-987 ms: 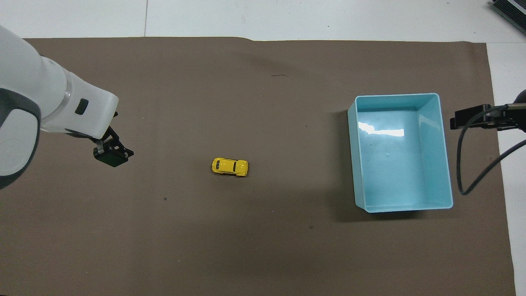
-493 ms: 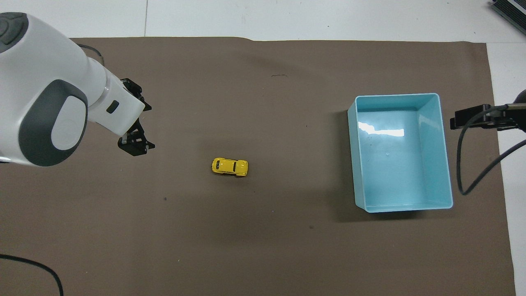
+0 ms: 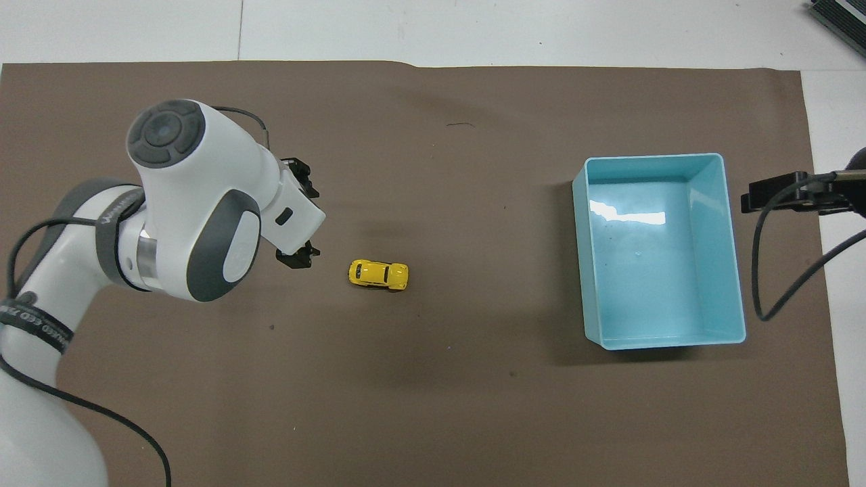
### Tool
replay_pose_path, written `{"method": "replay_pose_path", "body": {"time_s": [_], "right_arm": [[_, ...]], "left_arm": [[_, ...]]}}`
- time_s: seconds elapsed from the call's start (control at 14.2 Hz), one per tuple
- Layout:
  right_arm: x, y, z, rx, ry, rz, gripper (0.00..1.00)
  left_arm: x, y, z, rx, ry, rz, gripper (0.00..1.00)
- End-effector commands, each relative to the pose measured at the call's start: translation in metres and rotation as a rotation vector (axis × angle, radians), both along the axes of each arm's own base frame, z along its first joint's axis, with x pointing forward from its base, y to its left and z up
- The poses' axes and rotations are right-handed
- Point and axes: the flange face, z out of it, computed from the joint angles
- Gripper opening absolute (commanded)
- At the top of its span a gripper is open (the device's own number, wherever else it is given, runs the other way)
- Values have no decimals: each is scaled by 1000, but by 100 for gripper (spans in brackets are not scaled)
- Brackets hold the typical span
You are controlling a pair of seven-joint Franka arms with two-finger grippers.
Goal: Wind up and store yellow beetle car
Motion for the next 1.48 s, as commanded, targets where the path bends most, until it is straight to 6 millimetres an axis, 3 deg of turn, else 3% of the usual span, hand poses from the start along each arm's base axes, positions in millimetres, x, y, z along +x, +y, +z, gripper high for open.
{"method": "replay_pose_path", "body": {"time_s": [0.0,0.35,0.56,0.78,0.99,1.06,1.13,1.2,1.27,1.41], "right_arm": [[-4,-1,4,4,6,16,100],[-4,-1,3,3,8,16,100],[-4,-1,3,3,8,16,100],[-4,-1,3,4,9,16,100],[-4,-1,3,3,8,16,100],[-4,-1,3,4,9,16,100],[-4,-1,3,3,8,16,100],[-4,-1,3,3,8,16,100],[-4,-1,3,4,9,16,100],[-4,-1,3,3,8,16,100]], "left_arm": [[-33,-23,-32,-19,-50,-31,100],[-65,-57,-63,-28,-89,-49,100],[-71,-57,-77,-29,-103,-35,100],[-85,-71,-101,-12,-69,23,100],[-91,-75,-104,-7,-60,20,100],[-92,-74,-105,-3,-51,28,80],[-92,-74,-106,0,-49,28,40],[-92,-74,-106,0,-49,27,7],[-92,-73,-106,2,-50,24,0],[-92,-71,-107,9,-36,27,0]]}}
